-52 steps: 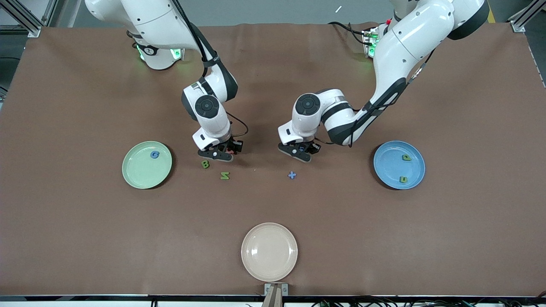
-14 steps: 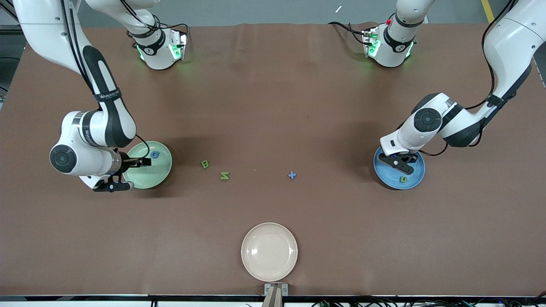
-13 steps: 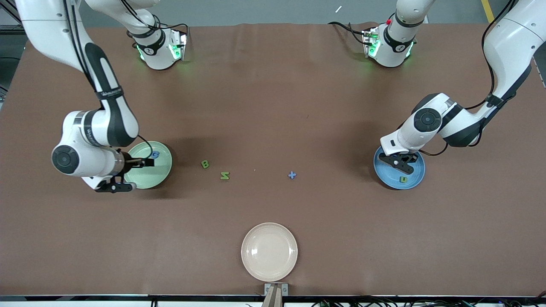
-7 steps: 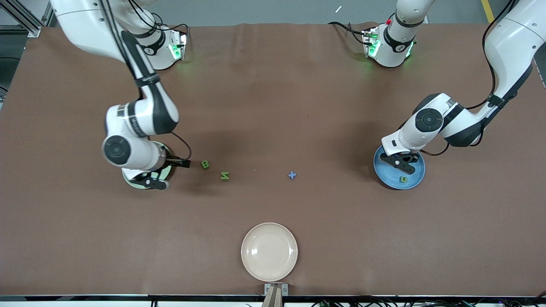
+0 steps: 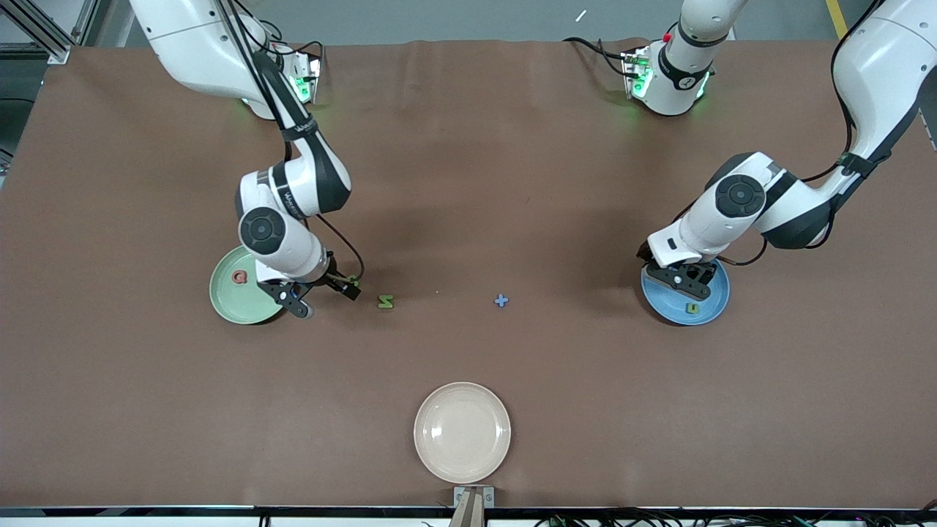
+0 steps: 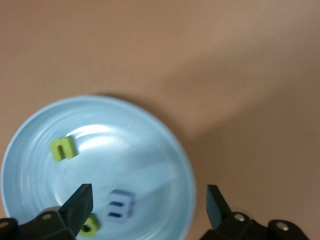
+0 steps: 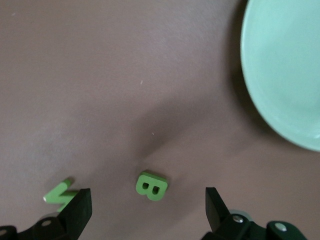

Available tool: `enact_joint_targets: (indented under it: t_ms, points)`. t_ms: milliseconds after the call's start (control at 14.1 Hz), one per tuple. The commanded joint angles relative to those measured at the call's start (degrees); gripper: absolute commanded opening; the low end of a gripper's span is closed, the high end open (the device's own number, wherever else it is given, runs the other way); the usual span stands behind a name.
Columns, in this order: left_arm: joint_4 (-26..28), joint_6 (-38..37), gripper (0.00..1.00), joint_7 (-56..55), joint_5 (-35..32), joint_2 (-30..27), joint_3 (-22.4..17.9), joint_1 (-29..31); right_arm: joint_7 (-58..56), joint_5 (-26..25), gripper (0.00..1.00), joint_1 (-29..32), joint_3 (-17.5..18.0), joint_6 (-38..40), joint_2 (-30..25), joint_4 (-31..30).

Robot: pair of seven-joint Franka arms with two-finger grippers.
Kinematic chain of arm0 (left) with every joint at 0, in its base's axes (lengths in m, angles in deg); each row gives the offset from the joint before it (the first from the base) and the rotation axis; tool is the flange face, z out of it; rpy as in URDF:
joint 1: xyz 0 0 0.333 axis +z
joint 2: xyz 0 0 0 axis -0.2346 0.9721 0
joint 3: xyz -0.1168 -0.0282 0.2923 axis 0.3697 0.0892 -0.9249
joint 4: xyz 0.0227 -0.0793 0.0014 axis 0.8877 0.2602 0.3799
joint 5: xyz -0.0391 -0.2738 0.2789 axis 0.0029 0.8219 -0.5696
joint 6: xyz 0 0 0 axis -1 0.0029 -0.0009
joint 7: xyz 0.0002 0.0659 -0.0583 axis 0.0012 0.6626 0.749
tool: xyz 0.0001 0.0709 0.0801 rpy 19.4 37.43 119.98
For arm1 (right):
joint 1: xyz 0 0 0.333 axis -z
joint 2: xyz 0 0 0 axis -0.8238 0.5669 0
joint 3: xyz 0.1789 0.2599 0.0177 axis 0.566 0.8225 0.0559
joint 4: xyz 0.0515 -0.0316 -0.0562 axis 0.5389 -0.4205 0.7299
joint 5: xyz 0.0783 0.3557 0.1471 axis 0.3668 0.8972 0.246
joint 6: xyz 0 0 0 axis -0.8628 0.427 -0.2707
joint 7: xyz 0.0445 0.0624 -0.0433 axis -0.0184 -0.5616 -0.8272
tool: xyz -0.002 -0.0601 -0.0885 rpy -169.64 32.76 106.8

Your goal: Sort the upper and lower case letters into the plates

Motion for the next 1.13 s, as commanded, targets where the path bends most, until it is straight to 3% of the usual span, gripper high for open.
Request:
enact_joint_targets:
  t_ms: [0, 141, 354, 637, 778, 1061]
  points:
    - [-5.75, -3.42, 1.0, -8.72, 4.25, -0.76, 0.25, -8.81, 5.7, 0.54, 1.0, -0.34, -0.51, -5.63, -0.66, -4.18]
    - [-10.93, -4.05, 1.0, -17.07, 6.8, -0.14, -1.24, -17.07, 7.47, 0.54, 1.0, -1.39, -0.51, -8.8, 0.04, -5.77]
    - [-19.45, -4.05, 1.0, -25.61, 10.84, 0.38, -10.97, -33.49, 8.69, 0.54, 0.97, -2.62, -0.51, -10.83, 1.71, -5.78]
    - [-29.57, -3.96, 1.0, -31.86, 17.08, 2.93, -26.69, -53.98, 9.76, 0.54, 0.8, -3.95, -0.51, -11.72, 3.38, -5.51]
    - [-30.9, -3.43, 1.0, -32.67, 19.72, 3.98, -31.55, -59.54, 9.76, 0.45, 0.71, -3.95, -0.51, -11.63, 3.38, -5.51]
    - [-37.48, -3.25, 1.0, -34.34, 20.17, 9.16, -33.59, -63.77, 9.23, 0.28, 0.5, -3.95, -0.51, -11.37, 3.38, -5.43]
